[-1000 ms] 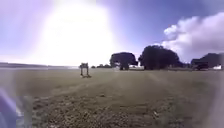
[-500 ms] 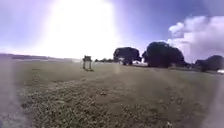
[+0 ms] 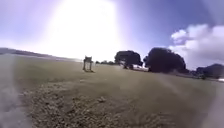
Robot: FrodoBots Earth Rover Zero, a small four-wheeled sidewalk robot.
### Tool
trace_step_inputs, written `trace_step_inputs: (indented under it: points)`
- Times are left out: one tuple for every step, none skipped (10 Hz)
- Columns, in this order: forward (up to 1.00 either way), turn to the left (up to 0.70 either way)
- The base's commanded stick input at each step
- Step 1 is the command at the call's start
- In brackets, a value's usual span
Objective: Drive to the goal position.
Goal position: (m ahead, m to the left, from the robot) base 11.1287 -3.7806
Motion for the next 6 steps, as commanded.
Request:
trace_step_inputs:
  points:
    - [0.70, 0.00]
    - [0.70, 0.00]
    - [0.70, 0.00]
    - [0.70, 0.00]
    - [0.70, 0.00]
    - [0.70, 0.00]
